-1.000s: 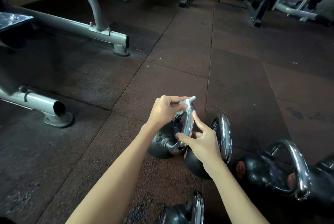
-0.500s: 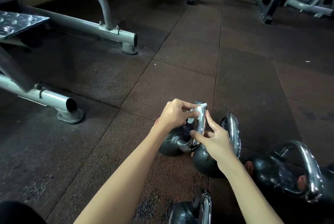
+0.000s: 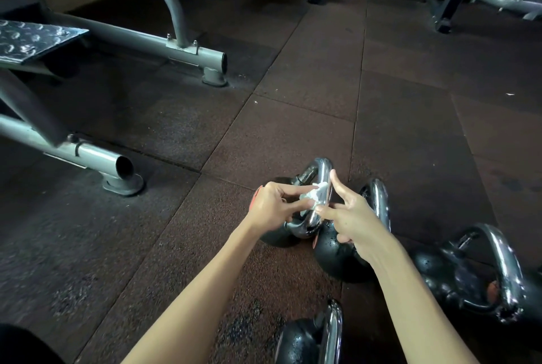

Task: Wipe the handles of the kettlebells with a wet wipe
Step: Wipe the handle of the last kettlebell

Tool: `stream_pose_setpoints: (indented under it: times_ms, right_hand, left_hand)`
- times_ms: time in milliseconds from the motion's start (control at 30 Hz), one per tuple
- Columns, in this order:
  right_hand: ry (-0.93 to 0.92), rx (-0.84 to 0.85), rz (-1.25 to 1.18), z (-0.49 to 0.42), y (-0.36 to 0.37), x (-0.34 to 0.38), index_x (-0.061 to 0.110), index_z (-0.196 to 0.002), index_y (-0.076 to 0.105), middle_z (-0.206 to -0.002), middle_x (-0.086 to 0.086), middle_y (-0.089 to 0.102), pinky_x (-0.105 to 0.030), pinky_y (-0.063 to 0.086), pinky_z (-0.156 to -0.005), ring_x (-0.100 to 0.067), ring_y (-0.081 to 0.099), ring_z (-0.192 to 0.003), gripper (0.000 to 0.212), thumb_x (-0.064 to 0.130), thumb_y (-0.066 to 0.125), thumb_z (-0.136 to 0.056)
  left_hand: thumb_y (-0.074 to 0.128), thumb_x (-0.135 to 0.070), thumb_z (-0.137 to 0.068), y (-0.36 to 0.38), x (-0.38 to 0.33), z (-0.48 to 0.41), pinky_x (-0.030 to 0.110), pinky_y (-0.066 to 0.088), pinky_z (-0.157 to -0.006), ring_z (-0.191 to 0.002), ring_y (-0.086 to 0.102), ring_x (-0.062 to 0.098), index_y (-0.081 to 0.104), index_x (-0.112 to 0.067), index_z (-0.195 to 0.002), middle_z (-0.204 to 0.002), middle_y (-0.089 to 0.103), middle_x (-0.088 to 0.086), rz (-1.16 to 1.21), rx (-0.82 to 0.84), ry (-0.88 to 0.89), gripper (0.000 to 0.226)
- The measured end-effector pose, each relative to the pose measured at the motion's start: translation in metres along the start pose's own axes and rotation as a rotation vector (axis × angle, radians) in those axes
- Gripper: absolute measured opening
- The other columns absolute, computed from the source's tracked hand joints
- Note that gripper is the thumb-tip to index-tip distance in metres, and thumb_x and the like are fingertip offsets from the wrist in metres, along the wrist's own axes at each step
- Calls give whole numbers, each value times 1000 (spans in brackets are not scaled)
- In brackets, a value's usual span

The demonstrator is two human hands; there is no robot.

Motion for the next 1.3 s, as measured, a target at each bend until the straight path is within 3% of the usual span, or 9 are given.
stream_pose_setpoints:
  times_ms: [233, 367, 467, 567, 700, 867, 967, 1100, 1300]
  right_hand:
    - [34, 1, 15, -7, -1, 4, 58, -154, 25, -87, -24, 60, -29, 22, -44, -10, 21, -50, 87, 6, 66, -97]
    - [47, -8, 2, -10, -3, 5, 59, -152, 27, -60, 5, 41, -28, 20, -44, -11, 19, -52, 87, 5, 65, -96]
    - [53, -9, -4, -11, -5, 5, 61, -151, 28, -64, -2, 34, -29, 20, -44, -13, 16, -55, 87, 7, 68, -95]
    - [64, -26, -11, -11, -5, 4, 61, -151, 28, -66, -2, 38, -30, 19, -45, -13, 16, -55, 88, 6, 68, -95]
    - [70, -32, -28, -11, -4, 2, 64, -148, 31, -55, 10, 39, -31, 18, -46, -12, 17, -54, 87, 6, 69, -95]
    - [75, -39, -35, -7, -5, 2, 64, -148, 30, -58, 7, 39, -31, 18, -46, -12, 17, -53, 88, 6, 69, -94]
    - [74, -41, -31, -1, -4, 2, 63, -149, 29, -50, 10, 36, -30, 20, -44, -11, 18, -51, 88, 6, 67, -95]
    - [74, -60, -34, 2, -2, -1, 62, -150, 30, -52, 9, 32, -28, 20, -42, -9, 20, -48, 86, 6, 68, -95]
    - [66, -70, -35, 6, -2, -4, 62, -149, 30, -50, 10, 34, -28, 18, -43, -8, 19, -47, 85, 6, 67, -96]
  left_hand:
    - [82, -22, -87, -6, 19, 27, 18, 37, -45, -45, 37, 13, 79, -27, -117, -53, 57, -12, 37, 32, 33, 31]
    - [84, -30, -84, -4, 20, 28, 21, 37, -45, -47, 40, 15, 79, -38, -113, -73, 75, -16, 17, 45, 36, 31]
    - [84, -24, -84, -6, 32, 34, 19, 38, -48, -45, 40, 5, 79, -31, -113, -76, 75, -19, 6, 33, -33, 30]
    - [86, -27, -82, -8, 39, 33, 28, 37, -54, -48, 41, 12, 82, -34, -108, -51, 65, -15, -39, 22, -60, 28]
    - [84, -23, -83, -9, 34, 28, 22, 38, -51, -54, 38, 14, 78, -34, -111, -85, 69, -28, -78, 70, -43, 31]
    - [85, -33, -83, -14, 54, 19, 25, 38, -47, -43, 37, 1, 81, -40, -106, -78, 78, -10, -203, 37, -35, 25]
    - [84, -36, -83, -13, 47, 6, 23, 31, -48, -39, 39, -2, 80, -41, -106, -82, 75, -13, -126, -156, -59, 24]
    - [84, -38, -82, -3, 42, -22, 16, 48, -80, -91, 64, -9, 80, -46, -101, -100, 73, -24, -149, -309, 11, 21]
    - [85, -37, -82, 25, 37, -52, 28, 54, -84, -92, 67, 3, 79, -39, -106, -97, 72, -18, -191, -381, -33, 24]
Point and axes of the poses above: each hand's wrist, its own z-axis away from the middle knuckle, its own y-axis out of the palm, x = y × z, the point moved 1 cm from there along -z, towards the middle knuckle
